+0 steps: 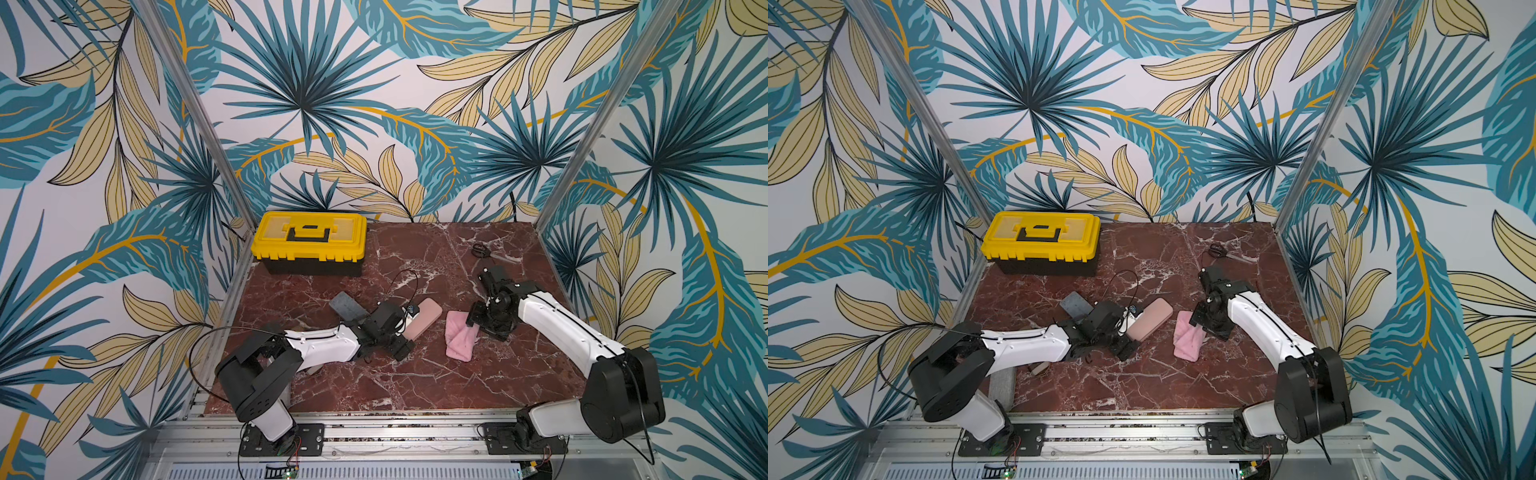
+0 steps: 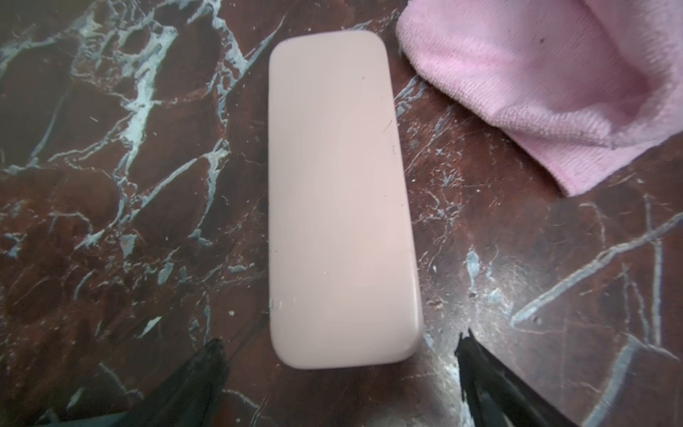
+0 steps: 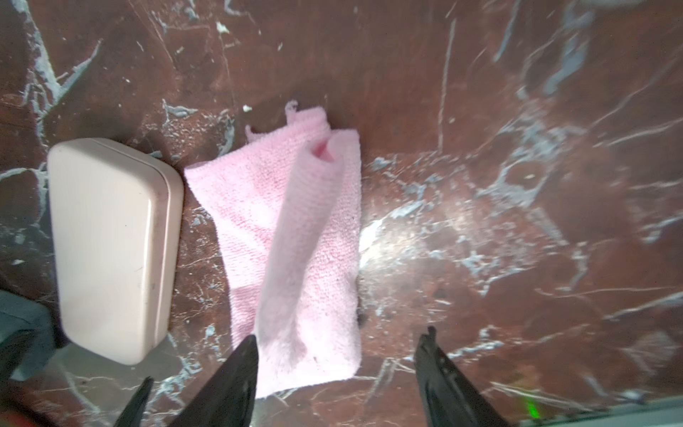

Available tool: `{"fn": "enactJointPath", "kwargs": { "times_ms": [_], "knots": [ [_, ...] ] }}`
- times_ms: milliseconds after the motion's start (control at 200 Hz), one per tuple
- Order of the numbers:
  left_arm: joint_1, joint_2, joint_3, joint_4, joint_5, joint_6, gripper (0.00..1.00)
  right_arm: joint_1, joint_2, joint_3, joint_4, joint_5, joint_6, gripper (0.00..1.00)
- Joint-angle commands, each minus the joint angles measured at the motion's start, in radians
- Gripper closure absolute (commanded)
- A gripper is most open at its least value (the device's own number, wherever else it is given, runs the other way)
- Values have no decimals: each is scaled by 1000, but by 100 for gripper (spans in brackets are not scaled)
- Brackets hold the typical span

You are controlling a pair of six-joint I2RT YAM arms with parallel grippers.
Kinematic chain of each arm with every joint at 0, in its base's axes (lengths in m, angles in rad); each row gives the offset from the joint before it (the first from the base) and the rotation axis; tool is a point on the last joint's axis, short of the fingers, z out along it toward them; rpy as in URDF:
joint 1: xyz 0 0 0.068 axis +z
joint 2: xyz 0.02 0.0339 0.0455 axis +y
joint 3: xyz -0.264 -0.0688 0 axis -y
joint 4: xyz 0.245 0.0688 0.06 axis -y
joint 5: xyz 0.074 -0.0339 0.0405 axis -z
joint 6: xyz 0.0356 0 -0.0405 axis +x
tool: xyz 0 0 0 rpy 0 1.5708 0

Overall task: Wipe the eyeglass case
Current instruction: Adjust the eyeglass case at the center of the board, then pick up the cleaning item at the center of the board.

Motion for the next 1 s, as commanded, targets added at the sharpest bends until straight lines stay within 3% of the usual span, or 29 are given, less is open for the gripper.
{"fn": "enactJointPath", "kwargs": {
  "times_ms": [0,110,300,436,661,751,891,992],
  "knots": [
    [-1,-65,-54,-8,6,-33,0,7,37,40,-125,185,-172,35],
    [-5,-131,-90,14,17,-67,0,44,113,68,-143,193,-297,32],
    [-9,-156,-114,29,12,-86,0,134,168,106,-119,199,-342,21],
    [-11,-134,-101,35,13,-80,0,145,263,154,-63,206,-328,22],
    [-7,-87,-94,99,-36,-56,0,147,375,128,37,68,-270,31],
    [-5,-37,-65,99,-29,-33,0,145,414,90,55,61,-257,38],
    [-1,23,-39,109,-63,4,0,135,414,66,58,85,-231,71],
    [13,47,-34,139,-65,29,0,125,375,67,51,90,-222,82]
  ]
}}
